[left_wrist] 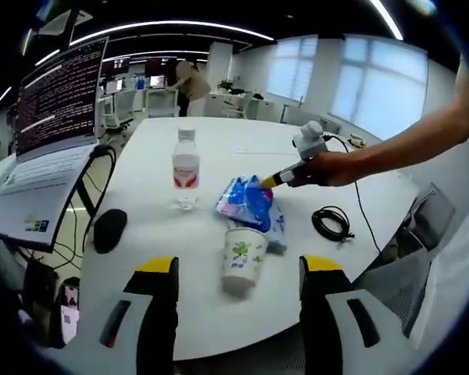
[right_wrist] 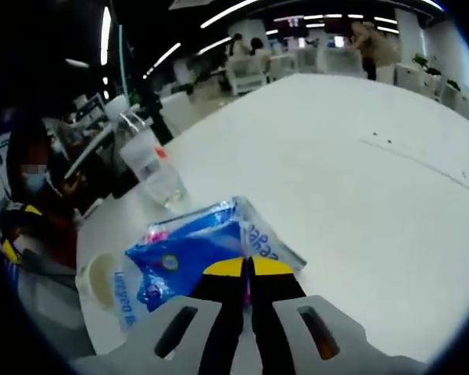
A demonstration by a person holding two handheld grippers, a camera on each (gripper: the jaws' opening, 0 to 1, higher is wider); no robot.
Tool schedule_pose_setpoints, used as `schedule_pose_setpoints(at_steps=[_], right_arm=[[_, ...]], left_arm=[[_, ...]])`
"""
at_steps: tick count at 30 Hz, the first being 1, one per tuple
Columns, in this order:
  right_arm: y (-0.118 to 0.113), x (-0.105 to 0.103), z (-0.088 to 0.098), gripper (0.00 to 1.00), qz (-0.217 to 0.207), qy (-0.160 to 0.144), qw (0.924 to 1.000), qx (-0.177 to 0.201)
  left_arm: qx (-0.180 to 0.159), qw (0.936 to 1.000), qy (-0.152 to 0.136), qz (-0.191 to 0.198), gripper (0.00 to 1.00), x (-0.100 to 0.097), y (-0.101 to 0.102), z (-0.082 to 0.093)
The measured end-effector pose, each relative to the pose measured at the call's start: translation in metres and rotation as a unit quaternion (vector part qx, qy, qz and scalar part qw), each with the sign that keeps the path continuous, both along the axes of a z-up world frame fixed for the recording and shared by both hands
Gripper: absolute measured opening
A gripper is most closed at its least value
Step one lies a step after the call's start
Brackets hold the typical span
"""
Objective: Arrange the tabletop items into an orderly group along one side of the table until the central work area is clear of visible clutter.
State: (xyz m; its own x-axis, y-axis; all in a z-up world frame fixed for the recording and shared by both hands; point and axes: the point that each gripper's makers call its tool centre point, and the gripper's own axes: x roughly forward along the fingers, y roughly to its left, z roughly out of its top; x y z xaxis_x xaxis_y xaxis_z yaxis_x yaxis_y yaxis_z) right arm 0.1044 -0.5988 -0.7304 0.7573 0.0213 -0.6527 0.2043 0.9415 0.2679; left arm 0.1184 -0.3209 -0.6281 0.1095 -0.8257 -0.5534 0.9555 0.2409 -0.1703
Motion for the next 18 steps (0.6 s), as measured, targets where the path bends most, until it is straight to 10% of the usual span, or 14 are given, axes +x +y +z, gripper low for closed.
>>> schedule_pose_setpoints(at_steps=[18], right_arm=[[-0.022, -0.061, 0.011, 0.00, -0.095, -0.023, 0.9949, 0.026]], left_arm=[[-0.008, 1.0000, 0.001, -0.006, 0.63, -0.005, -0.009, 0.005]])
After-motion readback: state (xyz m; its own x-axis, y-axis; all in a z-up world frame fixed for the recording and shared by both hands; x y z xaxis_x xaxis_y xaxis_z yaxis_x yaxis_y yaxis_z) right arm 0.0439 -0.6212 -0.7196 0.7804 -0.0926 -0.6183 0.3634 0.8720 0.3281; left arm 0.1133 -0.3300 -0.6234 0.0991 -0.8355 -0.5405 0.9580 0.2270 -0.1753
